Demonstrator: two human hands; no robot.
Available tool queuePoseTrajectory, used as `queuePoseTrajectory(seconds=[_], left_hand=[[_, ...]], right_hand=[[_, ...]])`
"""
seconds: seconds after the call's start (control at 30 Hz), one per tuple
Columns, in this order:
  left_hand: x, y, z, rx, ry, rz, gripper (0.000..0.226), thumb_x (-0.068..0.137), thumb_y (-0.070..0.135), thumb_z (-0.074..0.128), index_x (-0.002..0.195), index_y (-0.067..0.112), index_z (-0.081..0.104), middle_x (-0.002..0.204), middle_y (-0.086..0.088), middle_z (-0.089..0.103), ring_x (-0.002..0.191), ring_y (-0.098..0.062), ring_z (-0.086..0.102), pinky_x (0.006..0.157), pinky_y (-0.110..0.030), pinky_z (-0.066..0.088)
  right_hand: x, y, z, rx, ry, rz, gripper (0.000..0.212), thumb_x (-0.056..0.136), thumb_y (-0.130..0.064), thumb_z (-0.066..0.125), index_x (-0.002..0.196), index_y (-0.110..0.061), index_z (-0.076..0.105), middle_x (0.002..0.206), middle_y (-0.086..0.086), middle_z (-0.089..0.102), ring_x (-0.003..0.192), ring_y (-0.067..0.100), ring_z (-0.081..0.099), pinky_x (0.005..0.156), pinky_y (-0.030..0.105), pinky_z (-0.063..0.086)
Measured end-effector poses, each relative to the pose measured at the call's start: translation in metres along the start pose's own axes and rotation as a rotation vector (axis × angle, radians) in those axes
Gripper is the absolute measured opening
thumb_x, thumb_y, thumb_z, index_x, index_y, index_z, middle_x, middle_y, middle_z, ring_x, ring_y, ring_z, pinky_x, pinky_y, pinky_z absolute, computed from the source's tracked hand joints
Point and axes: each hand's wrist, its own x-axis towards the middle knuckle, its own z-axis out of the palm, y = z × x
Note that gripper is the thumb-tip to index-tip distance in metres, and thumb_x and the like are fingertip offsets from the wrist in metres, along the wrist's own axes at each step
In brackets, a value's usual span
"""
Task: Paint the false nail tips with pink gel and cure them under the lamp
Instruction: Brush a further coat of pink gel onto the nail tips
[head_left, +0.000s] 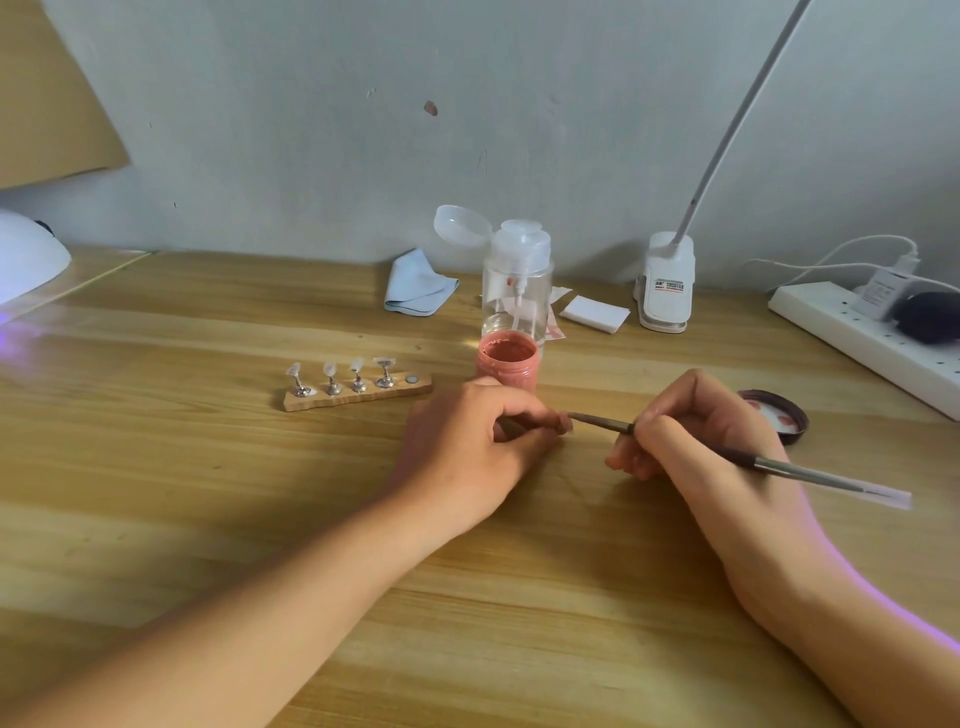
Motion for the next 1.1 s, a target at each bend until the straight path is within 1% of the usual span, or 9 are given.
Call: queuePoseTrajectory(seconds=[0.07, 0.17, 0.27, 0.33, 0.43, 0.6, 0.87, 0.97, 1.1], left_hand=[[0.0003, 0.0004, 0.0003, -0.007, 0.001, -0.004, 0.008, 0.081, 0.036, 0.079, 0.09, 0.035, 0.079, 0.078, 0.019, 0.06, 0.059, -0.001, 0.047, 0.06, -0.019, 0.032], [0.0007, 0.0005, 0.0002, 0.01, 0.0, -0.004, 0.008, 0.082, 0.035, 0.078, 0.09, 0.035, 0.079, 0.077, 0.02, 0.059, 0.061, 0.0, 0.048, 0.06, -0.017, 0.031], [0.0007, 0.0007, 0.0001, 0.013, -0.004, -0.004, 0.01, 0.082, 0.035, 0.078, 0.091, 0.035, 0.079, 0.078, 0.019, 0.06, 0.06, 0.001, 0.047, 0.06, -0.017, 0.031], [0.0004, 0.0007, 0.0, 0.006, -0.005, -0.005, 0.01, 0.082, 0.034, 0.078, 0.092, 0.035, 0.079, 0.079, 0.018, 0.06, 0.06, 0.001, 0.047, 0.06, -0.017, 0.032], [-0.0004, 0.0006, -0.0004, -0.014, -0.004, -0.005, 0.01, 0.082, 0.033, 0.078, 0.092, 0.034, 0.079, 0.08, 0.016, 0.061, 0.059, -0.002, 0.046, 0.06, -0.019, 0.032], [-0.0005, 0.0015, -0.0007, -0.034, -0.005, -0.015, 0.01, 0.082, 0.031, 0.079, 0.091, 0.033, 0.08, 0.08, 0.017, 0.061, 0.06, -0.003, 0.045, 0.063, -0.02, 0.033], [-0.0008, 0.0023, -0.001, -0.017, -0.007, -0.014, 0.008, 0.082, 0.034, 0.078, 0.09, 0.035, 0.079, 0.08, 0.018, 0.061, 0.061, -0.001, 0.047, 0.062, -0.018, 0.033], [-0.0013, 0.0026, -0.0015, -0.016, -0.01, -0.016, 0.008, 0.082, 0.035, 0.078, 0.09, 0.035, 0.079, 0.079, 0.018, 0.061, 0.062, 0.001, 0.048, 0.061, -0.016, 0.032], [-0.0012, 0.0032, -0.0015, -0.023, -0.015, -0.017, 0.008, 0.082, 0.034, 0.078, 0.09, 0.034, 0.079, 0.079, 0.018, 0.061, 0.061, 0.0, 0.048, 0.063, -0.019, 0.033]], right_hand=[[-0.0004, -0.0005, -0.0003, 0.006, -0.01, 0.0, 0.011, 0.087, -0.01, 0.063, 0.078, -0.009, 0.056, 0.074, 0.008, 0.074, 0.068, 0.015, 0.062, 0.072, 0.038, 0.049], [-0.0006, -0.0013, -0.0004, -0.04, -0.032, 0.006, 0.005, 0.087, -0.007, 0.06, 0.082, -0.007, 0.058, 0.075, 0.006, 0.075, 0.069, 0.019, 0.061, 0.073, 0.045, 0.05], [-0.0001, -0.0009, -0.0008, -0.044, -0.018, 0.011, 0.009, 0.087, -0.001, 0.059, 0.08, -0.007, 0.057, 0.073, 0.006, 0.074, 0.067, 0.022, 0.058, 0.072, 0.047, 0.048], [0.0, -0.0011, -0.0001, -0.048, -0.009, 0.01, 0.013, 0.086, -0.003, 0.061, 0.076, -0.011, 0.058, 0.071, 0.006, 0.074, 0.066, 0.025, 0.057, 0.069, 0.044, 0.046], [-0.0011, -0.0029, 0.0015, -0.025, 0.002, 0.017, 0.006, 0.076, -0.015, 0.06, 0.073, -0.013, 0.056, 0.069, 0.006, 0.073, 0.065, 0.025, 0.054, 0.067, 0.042, 0.044], [-0.0006, -0.003, 0.0017, -0.045, 0.013, 0.026, 0.011, 0.081, -0.001, 0.06, 0.072, -0.006, 0.055, 0.063, 0.007, 0.071, 0.062, 0.023, 0.056, 0.065, 0.039, 0.043], [-0.0014, -0.004, 0.0018, -0.036, 0.025, 0.015, 0.011, 0.079, -0.009, 0.061, 0.071, -0.007, 0.054, 0.06, 0.006, 0.069, 0.057, 0.01, 0.057, 0.061, 0.032, 0.043], [-0.0009, -0.0023, 0.0016, -0.058, 0.031, 0.026, 0.012, 0.081, -0.005, 0.06, 0.071, -0.007, 0.054, 0.059, 0.006, 0.068, 0.056, 0.008, 0.058, 0.06, 0.028, 0.045], [0.0003, -0.0034, 0.0029, -0.054, 0.048, 0.037, 0.011, 0.067, -0.02, 0.056, 0.068, -0.009, 0.054, 0.057, 0.006, 0.067, 0.053, 0.008, 0.056, 0.054, 0.018, 0.043]])
